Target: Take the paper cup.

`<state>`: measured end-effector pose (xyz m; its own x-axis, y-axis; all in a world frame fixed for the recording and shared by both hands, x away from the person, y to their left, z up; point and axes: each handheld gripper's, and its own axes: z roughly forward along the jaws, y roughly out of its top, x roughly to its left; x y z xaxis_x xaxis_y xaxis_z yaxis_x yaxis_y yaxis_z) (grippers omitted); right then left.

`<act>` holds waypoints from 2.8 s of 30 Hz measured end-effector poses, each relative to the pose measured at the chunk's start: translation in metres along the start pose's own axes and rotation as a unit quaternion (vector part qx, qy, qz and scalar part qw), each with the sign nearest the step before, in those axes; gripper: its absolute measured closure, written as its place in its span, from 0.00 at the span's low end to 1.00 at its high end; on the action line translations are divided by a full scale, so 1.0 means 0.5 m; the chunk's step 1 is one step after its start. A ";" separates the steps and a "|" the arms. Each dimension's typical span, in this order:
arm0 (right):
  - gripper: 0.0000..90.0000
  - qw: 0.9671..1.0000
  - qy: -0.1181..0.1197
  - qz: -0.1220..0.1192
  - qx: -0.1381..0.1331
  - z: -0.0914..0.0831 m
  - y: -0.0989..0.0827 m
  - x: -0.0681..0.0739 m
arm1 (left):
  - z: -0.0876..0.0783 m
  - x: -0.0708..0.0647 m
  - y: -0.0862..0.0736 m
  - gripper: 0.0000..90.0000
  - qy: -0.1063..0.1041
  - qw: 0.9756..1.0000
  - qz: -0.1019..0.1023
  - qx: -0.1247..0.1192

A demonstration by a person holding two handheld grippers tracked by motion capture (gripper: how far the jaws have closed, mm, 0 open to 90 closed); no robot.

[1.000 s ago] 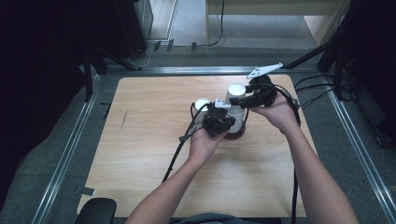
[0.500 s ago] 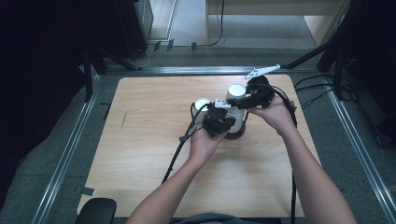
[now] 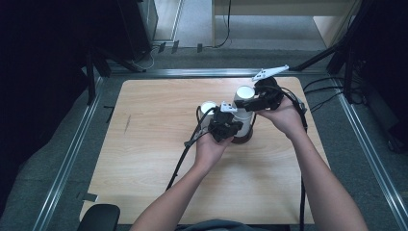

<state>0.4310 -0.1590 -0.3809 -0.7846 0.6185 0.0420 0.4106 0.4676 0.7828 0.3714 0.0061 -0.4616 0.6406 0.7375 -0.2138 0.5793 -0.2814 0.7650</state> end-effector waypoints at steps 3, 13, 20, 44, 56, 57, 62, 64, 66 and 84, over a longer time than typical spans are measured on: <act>0.36 1.000 0.004 0.008 -0.011 -0.010 0.008 -0.004 | 0.000 0.002 0.001 0.98 -0.003 1.000 -0.003 0.000; 0.37 1.000 0.008 0.012 -0.027 -0.053 0.038 0.000 | 0.002 0.003 0.001 0.98 -0.005 1.000 -0.003 0.001; 0.37 0.999 0.006 0.012 -0.036 -0.093 0.063 0.004 | 0.002 0.004 0.001 0.97 -0.010 1.000 -0.006 0.005; 0.37 0.998 0.036 -0.022 -0.044 -0.215 0.025 0.060 | -0.051 0.014 0.005 0.89 -0.082 0.995 0.038 0.031; 0.37 0.997 0.055 -0.039 -0.039 -0.211 -0.034 0.093 | -0.113 0.042 -0.014 0.81 -0.129 0.988 0.071 0.038; 0.37 0.997 0.056 -0.040 -0.036 -0.209 -0.039 0.096 | -0.117 0.044 -0.015 0.81 -0.133 0.987 0.074 0.041; 0.37 0.997 0.069 -0.035 -0.025 -0.189 -0.067 0.105 | -0.131 0.050 -0.020 0.77 -0.152 0.982 0.096 0.050; 0.37 0.996 0.074 -0.034 -0.023 -0.181 -0.078 0.109 | -0.134 0.050 -0.025 0.75 -0.163 0.980 0.104 0.049; 0.37 0.996 0.079 -0.037 -0.022 -0.174 -0.088 0.113 | -0.137 0.052 -0.029 0.72 -0.169 0.978 0.114 0.054; 0.37 0.992 0.120 -0.038 -0.007 -0.073 -0.166 0.129 | -0.161 0.092 -0.067 0.64 -0.215 0.967 0.120 0.064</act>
<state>0.3294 -0.1810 -0.4204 -0.9018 0.4129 0.1274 0.3407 0.4980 0.7975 0.3410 0.0989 -0.4483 0.8988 0.3263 -0.2927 0.4278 -0.5071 0.7482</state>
